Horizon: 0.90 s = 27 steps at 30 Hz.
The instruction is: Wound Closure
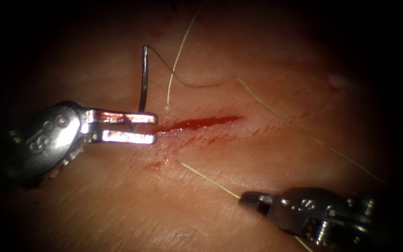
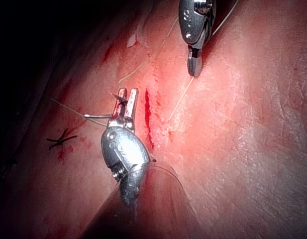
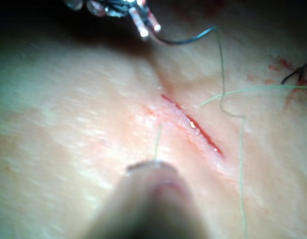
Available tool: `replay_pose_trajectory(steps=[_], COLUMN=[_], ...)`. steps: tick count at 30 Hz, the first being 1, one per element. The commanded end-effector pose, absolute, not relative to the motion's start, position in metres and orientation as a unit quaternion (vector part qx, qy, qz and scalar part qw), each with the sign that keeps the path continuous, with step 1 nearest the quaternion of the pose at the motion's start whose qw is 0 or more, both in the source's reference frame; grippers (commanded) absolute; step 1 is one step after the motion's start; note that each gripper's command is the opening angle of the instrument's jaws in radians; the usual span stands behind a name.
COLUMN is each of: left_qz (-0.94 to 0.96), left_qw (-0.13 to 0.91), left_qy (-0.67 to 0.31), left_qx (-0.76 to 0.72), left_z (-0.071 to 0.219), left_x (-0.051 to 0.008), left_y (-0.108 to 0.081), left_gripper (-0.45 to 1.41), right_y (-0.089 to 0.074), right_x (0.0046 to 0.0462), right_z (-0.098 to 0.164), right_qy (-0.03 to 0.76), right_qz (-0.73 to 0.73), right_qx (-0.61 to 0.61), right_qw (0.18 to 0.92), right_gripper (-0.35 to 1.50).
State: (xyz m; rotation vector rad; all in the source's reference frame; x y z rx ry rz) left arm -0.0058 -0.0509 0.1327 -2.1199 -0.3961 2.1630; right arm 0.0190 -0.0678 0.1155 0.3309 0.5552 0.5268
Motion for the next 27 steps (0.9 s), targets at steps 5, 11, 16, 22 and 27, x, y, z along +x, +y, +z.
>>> replay_pose_trajectory(steps=[5,11,16,22,27], left_qz=[0.705,0.703,0.689,0.681,0.679], left_qw=[0.037,0.036,0.027,0.015,0.013], left_qy=[-0.131,-0.131,-0.139,-0.152,-0.157], left_qx=[-0.696,-0.698,-0.711,-0.716,-0.717], left_z=[0.1333,0.1333,0.133,0.1326,0.1325], left_x=[-0.0062,-0.0062,-0.0072,-0.0087,-0.0084], left_y=[-0.0506,-0.0507,-0.0511,-0.0514,-0.0505], left_gripper=[-0.45,-0.45,-0.45,-0.45,-0.45], right_y=[-0.0696,-0.0717,-0.0723,-0.073,-0.0746], right_x=[0.0154,0.0131,0.0127,0.0123,0.0102], right_z=[0.1157,0.1151,0.1152,0.1154,0.1146], right_qy=[0.269,0.262,0.263,0.252,0.229], right_qz=[0.258,0.257,0.256,0.25,0.239], right_qx=[0.171,0.181,0.181,0.196,0.238], right_qw=[0.912,0.912,0.912,0.914,0.913], right_gripper=[-0.35,-0.35,-0.35,-0.35,-0.35])
